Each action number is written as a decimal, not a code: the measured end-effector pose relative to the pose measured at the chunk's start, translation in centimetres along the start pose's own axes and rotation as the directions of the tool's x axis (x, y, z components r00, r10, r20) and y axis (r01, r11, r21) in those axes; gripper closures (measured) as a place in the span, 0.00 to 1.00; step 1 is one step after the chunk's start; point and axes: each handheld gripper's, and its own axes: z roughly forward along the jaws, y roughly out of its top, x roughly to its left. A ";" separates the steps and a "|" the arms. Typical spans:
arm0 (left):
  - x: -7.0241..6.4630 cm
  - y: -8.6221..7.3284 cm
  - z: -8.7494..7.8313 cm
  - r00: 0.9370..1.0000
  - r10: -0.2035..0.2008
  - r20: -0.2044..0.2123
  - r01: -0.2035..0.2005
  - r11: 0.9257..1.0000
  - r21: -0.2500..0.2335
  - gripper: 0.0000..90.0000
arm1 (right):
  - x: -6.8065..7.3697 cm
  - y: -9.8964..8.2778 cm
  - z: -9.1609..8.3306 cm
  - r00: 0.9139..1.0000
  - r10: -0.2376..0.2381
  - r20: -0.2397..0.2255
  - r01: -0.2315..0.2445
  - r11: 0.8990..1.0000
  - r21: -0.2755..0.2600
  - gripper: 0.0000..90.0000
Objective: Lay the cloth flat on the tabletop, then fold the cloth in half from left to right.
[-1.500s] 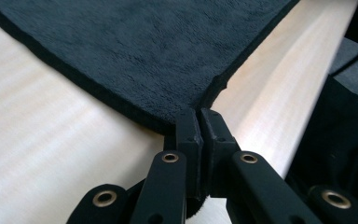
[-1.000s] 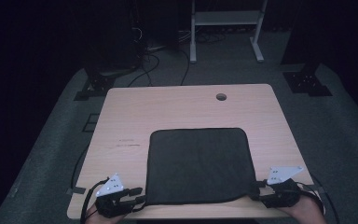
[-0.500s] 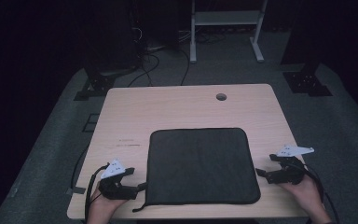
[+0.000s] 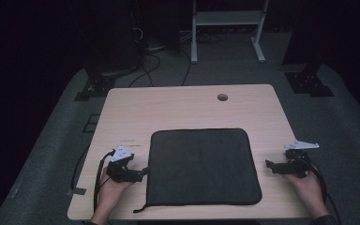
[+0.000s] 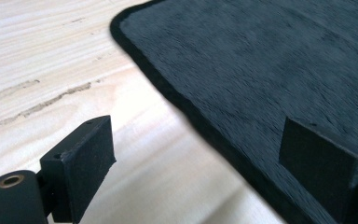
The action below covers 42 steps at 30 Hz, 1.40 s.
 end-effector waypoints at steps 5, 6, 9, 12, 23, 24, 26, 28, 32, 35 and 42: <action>0.1 0.4 0.9 0.999 0.004 -0.048 -0.003 1.000 0.017 0.10 | 0.1 -0.2 0.2 1.000 -0.006 0.011 0.007 1.000 -0.021 0.02; 0.2 0.5 1.0 0.998 0.010 -0.057 -0.009 1.000 0.022 0.10 | 0.1 -0.2 0.2 1.000 -0.007 0.011 0.007 1.000 -0.021 0.02; 0.3 0.6 1.5 0.997 0.011 -0.078 -0.009 0.999 0.032 0.10 | 0.1 -0.2 0.2 1.000 -0.009 0.009 0.009 1.000 -0.021 0.02; 0.5 0.7 2.1 0.996 0.011 -0.085 -0.008 0.999 0.040 0.10 | 0.1 -0.2 0.2 1.000 -0.015 0.003 0.015 1.000 -0.020 0.02; 0.5 1.0 3.6 0.993 0.013 -0.121 -0.004 0.998 0.070 0.10 | 0.2 -0.2 0.2 1.000 -0.023 -0.006 0.023 1.000 -0.022 0.02; 0.5 1.0 3.6 0.993 0.011 -0.117 -0.003 0.998 0.068 0.11 | 0.2 -0.2 0.2 1.000 -0.024 -0.007 0.024 0.999 -0.021 0.02; 0.5 1.0 3.6 0.994 0.008 -0.112 -0.001 0.998 0.065 0.13 | 0.2 -0.2 0.1 1.000 -0.027 -0.010 0.027 0.999 -0.020 0.02; 0.4 1.0 3.5 0.994 0.016 -0.104 -0.009 0.998 0.062 0.17 | 0.2 -0.2 0.1 0.999 -0.030 -0.012 0.029 0.999 -0.019 0.02; 0.1 0.8 3.3 0.997 0.045 -0.066 -0.042 0.998 0.038 0.33 | 0.2 -0.3 0.1 0.999 -0.036 -0.017 0.035 0.999 -0.020 0.02; 0.0 0.8 3.1 0.997 0.052 -0.051 -0.050 0.998 0.034 0.44 | 0.3 -0.3 0.1 0.999 -0.037 -0.018 0.036 0.999 -0.020 0.02; -0.3 0.7 3.1 0.999 0.029 -0.028 -0.029 0.999 0.013 0.72 | 0.3 -0.3 0.1 0.999 -0.037 -0.018 0.036 0.999 -0.020 0.02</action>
